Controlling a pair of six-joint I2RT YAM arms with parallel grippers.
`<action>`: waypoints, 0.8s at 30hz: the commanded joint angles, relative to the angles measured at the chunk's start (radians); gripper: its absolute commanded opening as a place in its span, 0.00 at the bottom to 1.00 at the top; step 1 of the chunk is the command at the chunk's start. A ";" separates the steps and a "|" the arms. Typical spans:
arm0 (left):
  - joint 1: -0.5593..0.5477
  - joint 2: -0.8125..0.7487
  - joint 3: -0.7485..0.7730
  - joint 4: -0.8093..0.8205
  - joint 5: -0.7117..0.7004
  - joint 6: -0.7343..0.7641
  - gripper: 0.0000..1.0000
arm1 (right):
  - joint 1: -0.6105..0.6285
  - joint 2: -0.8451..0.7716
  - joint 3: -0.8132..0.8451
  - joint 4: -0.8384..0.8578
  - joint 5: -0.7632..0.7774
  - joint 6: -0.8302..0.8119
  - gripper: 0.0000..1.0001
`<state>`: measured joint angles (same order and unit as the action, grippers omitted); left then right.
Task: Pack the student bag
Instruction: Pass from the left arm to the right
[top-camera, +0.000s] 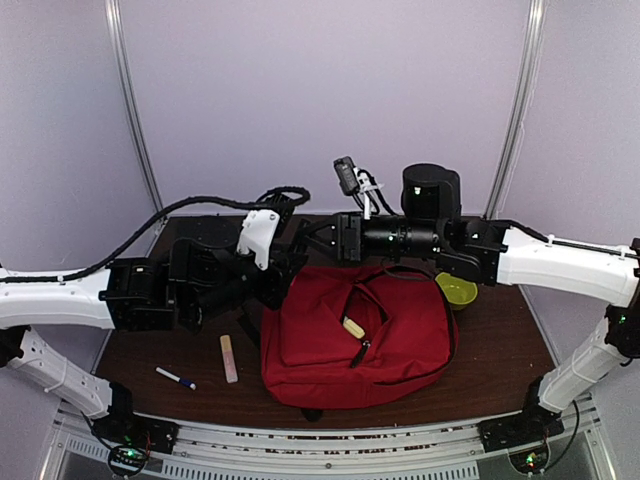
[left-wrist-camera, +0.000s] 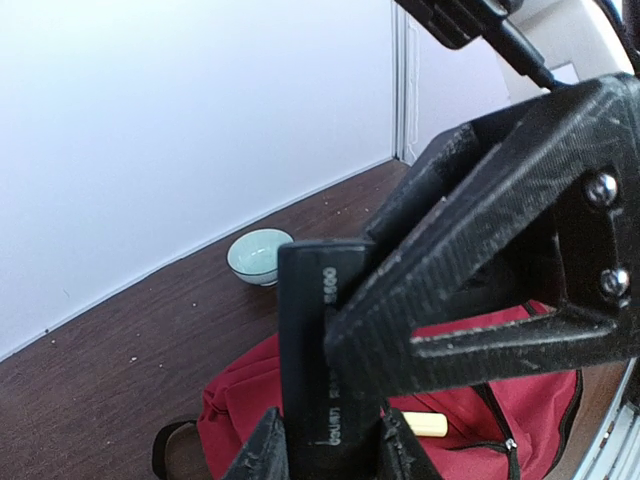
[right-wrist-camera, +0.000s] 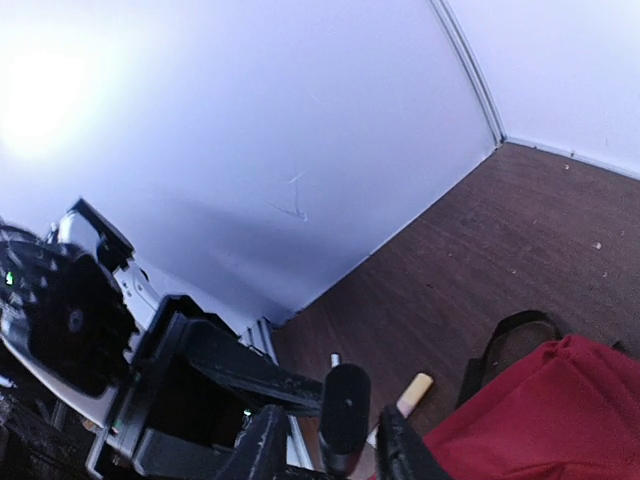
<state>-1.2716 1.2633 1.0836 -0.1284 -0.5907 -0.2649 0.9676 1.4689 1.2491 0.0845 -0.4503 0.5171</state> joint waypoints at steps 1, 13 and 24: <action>-0.005 -0.015 -0.005 0.076 0.004 0.021 0.13 | 0.005 0.017 0.047 0.037 -0.014 0.020 0.25; 0.005 -0.053 -0.051 0.066 0.048 -0.059 0.88 | -0.117 -0.066 -0.032 -0.050 -0.035 0.019 0.00; 0.294 0.079 -0.138 -0.168 0.414 -0.422 0.88 | -0.290 -0.156 -0.271 -0.254 0.011 -0.012 0.00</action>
<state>-1.0130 1.2655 0.9890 -0.2134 -0.3305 -0.5667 0.6758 1.3029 1.0500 -0.0986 -0.4187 0.5034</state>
